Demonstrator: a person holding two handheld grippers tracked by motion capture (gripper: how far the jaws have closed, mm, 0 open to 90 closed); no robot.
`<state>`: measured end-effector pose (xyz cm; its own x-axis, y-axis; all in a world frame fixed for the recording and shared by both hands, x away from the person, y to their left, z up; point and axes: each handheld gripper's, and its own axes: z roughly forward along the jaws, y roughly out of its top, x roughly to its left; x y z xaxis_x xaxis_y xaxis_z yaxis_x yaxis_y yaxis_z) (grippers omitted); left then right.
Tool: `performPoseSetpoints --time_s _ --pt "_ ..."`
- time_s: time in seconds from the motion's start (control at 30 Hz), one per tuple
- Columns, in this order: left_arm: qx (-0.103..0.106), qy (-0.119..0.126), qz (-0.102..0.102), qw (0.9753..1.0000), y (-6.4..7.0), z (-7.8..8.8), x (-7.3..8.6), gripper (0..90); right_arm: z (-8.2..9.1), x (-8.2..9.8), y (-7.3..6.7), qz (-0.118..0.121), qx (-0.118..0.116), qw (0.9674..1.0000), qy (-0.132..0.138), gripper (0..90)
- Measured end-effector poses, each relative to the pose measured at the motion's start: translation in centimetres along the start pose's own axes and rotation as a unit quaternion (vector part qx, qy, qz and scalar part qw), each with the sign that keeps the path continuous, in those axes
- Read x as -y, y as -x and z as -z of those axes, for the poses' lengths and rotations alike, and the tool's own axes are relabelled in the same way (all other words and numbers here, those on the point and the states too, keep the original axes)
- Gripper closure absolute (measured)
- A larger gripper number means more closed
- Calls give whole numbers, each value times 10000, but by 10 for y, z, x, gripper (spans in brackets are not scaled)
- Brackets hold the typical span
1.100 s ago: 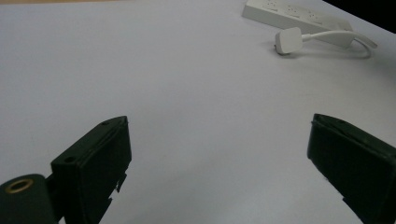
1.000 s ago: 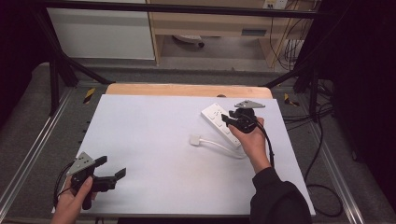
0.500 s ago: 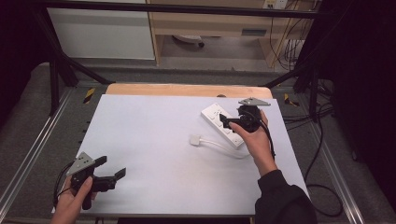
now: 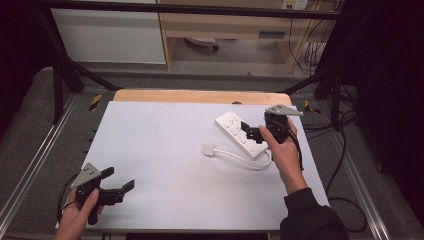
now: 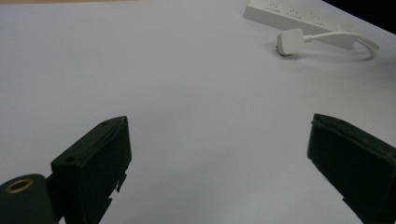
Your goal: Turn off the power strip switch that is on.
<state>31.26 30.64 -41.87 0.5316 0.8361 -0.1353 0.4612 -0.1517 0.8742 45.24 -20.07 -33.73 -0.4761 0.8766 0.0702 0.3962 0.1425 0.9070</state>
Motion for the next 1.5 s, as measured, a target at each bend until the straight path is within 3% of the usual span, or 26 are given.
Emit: performPoseSetpoints --time_s 0.37,0.57,0.97,1.5 --pt "5 0 5 10000 0 0 0 62 27 15 9 -78 30 9998 159 27" --pt "13 3 7 10000 0 0 0 62 42 32 20 -102 117 9998 100 27" --pt "10 6 23 10000 0 1 0 62 72 64 39 -321 288 9987 254 29" --pt "17 29 77 10000 0 1 0 62 86 106 47 -328 435 9981 286 40"
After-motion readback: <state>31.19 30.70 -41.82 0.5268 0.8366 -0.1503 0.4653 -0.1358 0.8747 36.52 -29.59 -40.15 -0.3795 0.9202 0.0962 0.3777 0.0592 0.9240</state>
